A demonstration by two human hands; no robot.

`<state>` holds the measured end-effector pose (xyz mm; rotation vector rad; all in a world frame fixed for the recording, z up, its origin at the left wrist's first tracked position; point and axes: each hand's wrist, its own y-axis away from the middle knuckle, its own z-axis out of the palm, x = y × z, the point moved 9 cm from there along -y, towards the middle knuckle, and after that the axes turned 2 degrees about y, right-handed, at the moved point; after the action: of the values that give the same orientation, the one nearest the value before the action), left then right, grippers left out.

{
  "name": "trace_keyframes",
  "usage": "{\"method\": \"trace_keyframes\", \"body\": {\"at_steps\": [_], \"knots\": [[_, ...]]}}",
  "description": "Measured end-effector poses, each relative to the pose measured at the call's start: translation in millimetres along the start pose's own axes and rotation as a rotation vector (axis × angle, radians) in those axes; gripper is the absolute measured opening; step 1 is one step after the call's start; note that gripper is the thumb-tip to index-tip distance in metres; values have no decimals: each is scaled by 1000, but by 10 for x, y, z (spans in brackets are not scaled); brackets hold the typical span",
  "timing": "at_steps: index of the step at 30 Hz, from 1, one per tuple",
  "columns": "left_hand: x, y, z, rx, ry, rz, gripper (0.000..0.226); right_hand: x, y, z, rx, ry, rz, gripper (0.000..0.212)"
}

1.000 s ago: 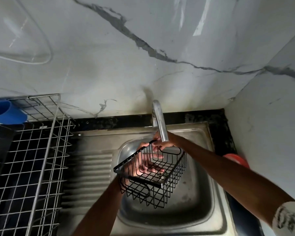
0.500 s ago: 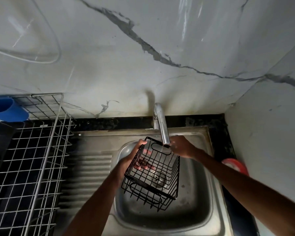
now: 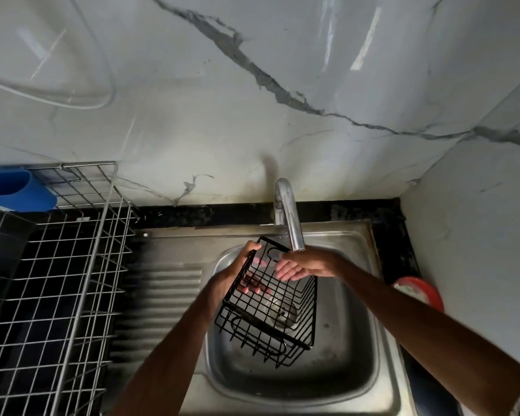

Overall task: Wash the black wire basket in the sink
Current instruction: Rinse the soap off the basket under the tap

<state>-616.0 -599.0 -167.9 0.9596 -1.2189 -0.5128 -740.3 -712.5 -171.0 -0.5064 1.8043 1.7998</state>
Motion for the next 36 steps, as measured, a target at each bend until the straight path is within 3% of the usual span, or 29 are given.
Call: {"method": "trace_keyframes", "body": {"at_steps": [4,9,15,19,24,26,28,30,34,36], "knots": [[152,82,169,-20,-166,-4,79,-26,59,-56,46,180,35,55],[131,56,268,-32,-171,11,80,-326,-30,-28,62,-203,-202,48],[255,94,117,2,-101,107,71,-83,-58,50,22,-89,-71,38],[372,152,86,100,-207,225,56,45,22,-97,130,-16,-1,32],[402,184,62,215,-364,291,95,80,148,-300,304,-38,-15,22],[458,301,72,265,-378,322,90,-64,250,-405,445,113,-90,13],[469,340,24,317,-384,347,80,-221,377,-494,666,384,-163,22],[452,349,-81,381,-358,346,71,-252,411,-455,743,518,-245,10],[463,356,-229,448,-349,331,71,-225,348,-23,572,865,-566,37],[501,375,-219,437,-361,337,68,-221,275,169,486,1072,-625,43]]}}
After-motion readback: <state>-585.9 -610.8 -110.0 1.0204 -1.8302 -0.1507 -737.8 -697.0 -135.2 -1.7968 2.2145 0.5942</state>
